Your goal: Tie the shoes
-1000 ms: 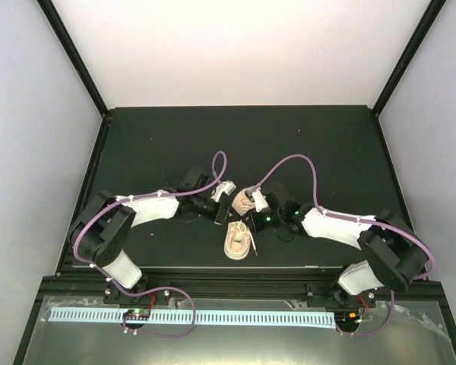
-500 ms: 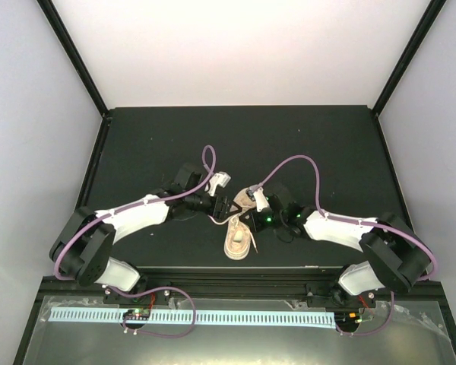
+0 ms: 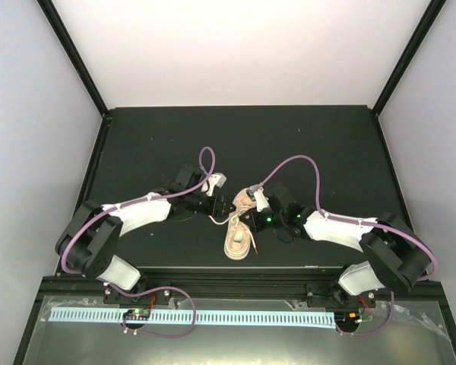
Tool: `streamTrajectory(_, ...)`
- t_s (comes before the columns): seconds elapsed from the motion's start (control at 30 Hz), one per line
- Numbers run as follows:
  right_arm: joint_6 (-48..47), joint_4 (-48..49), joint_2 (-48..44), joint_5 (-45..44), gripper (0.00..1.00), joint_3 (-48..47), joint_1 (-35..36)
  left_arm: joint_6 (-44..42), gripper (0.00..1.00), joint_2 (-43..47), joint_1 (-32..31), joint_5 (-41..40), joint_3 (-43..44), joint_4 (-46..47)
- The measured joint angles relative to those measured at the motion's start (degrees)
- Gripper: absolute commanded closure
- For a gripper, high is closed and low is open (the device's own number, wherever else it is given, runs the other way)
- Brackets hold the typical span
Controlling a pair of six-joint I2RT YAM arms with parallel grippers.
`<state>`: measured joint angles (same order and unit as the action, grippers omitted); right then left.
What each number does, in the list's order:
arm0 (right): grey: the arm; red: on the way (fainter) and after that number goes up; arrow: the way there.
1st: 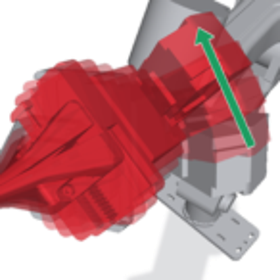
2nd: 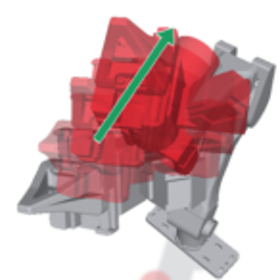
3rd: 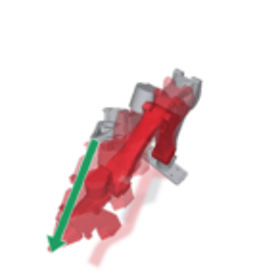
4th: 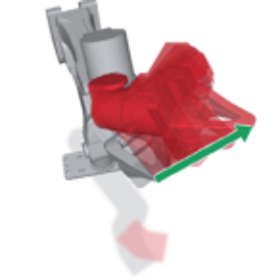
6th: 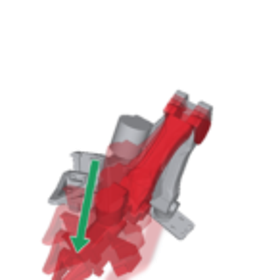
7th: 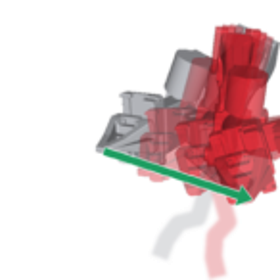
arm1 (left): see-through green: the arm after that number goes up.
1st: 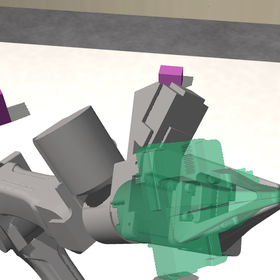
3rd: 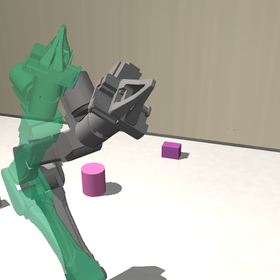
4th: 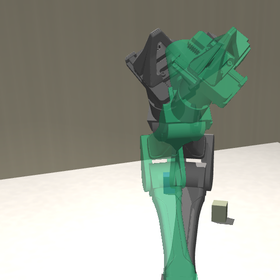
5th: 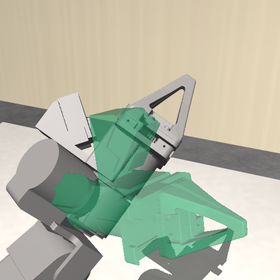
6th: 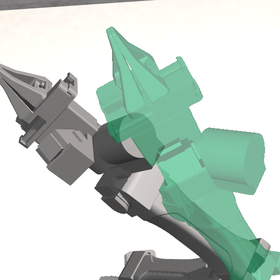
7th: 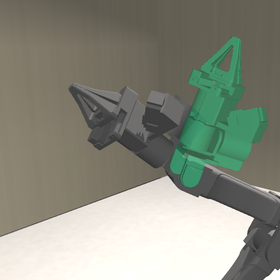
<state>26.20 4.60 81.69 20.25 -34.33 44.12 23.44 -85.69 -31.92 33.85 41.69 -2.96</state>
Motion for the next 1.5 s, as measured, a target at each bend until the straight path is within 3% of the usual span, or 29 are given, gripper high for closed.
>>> streamTrajectory(0.23,0.3,-0.1,0.0,-0.2,0.99,0.1,0.0,0.2,0.49,-2.6,0.4,0.0,-0.1,0.0)
streamTrajectory(0.63,1.0,-0.3,0.0,-0.7,0.98,0.1,0.1,-2.3,0.52,-5.9,0.3,7.8,0.0,0.5)
streamTrajectory(1.5,1.0,-0.3,0.0,-0.7,0.98,0.1,0.1,1.1,0.51,-5.9,0.4,8.3,0.2,2.4)
